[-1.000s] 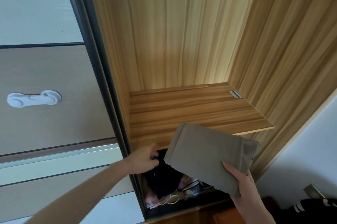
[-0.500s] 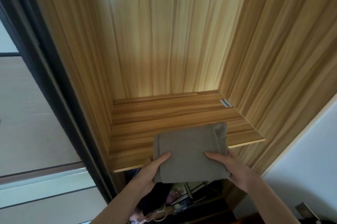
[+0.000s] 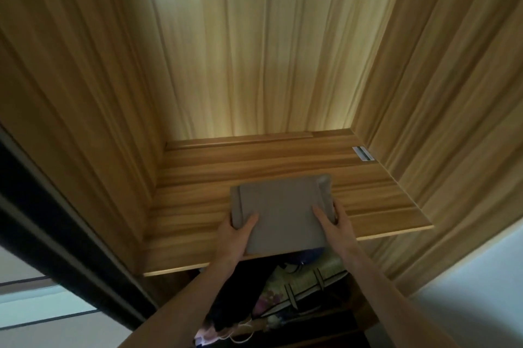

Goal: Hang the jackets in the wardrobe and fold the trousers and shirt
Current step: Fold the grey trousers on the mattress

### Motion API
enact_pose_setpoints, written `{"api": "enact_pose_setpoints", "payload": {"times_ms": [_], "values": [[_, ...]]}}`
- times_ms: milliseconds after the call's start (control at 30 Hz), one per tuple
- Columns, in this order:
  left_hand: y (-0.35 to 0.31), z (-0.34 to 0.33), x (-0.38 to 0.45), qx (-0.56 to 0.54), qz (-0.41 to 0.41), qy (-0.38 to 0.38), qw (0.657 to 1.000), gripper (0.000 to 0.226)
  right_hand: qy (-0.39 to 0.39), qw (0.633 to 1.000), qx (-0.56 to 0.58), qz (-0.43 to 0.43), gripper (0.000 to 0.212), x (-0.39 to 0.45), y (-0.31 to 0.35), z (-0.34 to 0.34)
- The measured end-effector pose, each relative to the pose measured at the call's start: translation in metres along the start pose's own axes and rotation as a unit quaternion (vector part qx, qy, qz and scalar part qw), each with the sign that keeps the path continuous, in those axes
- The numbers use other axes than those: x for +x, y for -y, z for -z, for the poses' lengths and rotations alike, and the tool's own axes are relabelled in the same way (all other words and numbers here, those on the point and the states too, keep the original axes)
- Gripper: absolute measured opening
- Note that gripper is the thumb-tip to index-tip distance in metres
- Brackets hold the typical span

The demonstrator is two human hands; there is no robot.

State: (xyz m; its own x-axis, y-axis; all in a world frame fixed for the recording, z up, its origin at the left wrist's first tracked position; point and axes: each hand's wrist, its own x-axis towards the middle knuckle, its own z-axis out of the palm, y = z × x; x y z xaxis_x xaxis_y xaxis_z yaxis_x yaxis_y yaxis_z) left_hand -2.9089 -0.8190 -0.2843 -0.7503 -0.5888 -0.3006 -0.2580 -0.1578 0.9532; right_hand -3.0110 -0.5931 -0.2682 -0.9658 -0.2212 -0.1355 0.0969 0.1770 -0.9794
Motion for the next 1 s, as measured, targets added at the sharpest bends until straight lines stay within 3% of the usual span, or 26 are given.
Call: {"api": "enact_pose_setpoints", "payload": {"times_ms": [300,433,500,667,800,1000], "values": [[0.024,-0.027,0.039,0.040,-0.016,-0.022,0.999,0.063,0.022,0.999,-0.034,-0.017,0.036,0.055,-0.020,0.005],[0.027,-0.029,0.043,0.122,-0.022,-0.037,0.992,0.069,0.024,0.998,-0.062,-0.021,0.027,0.060,-0.033,0.005],[0.026,-0.029,0.043,0.170,-0.028,-0.046,0.984,0.072,0.025,0.996,-0.085,-0.022,0.037,0.061,-0.036,0.004],[0.023,-0.030,0.040,0.311,-0.036,-0.087,0.946,0.077,-0.005,0.971,-0.239,-0.019,0.060,0.063,-0.035,-0.005],[0.016,-0.031,0.034,0.399,-0.125,-0.080,0.905,0.076,-0.032,0.951,-0.308,0.008,0.075,0.056,-0.031,-0.012],[-0.002,-0.018,0.020,0.450,-0.253,-0.032,0.856,0.061,-0.036,0.940,-0.330,0.081,0.075,0.036,-0.018,-0.004]]}}
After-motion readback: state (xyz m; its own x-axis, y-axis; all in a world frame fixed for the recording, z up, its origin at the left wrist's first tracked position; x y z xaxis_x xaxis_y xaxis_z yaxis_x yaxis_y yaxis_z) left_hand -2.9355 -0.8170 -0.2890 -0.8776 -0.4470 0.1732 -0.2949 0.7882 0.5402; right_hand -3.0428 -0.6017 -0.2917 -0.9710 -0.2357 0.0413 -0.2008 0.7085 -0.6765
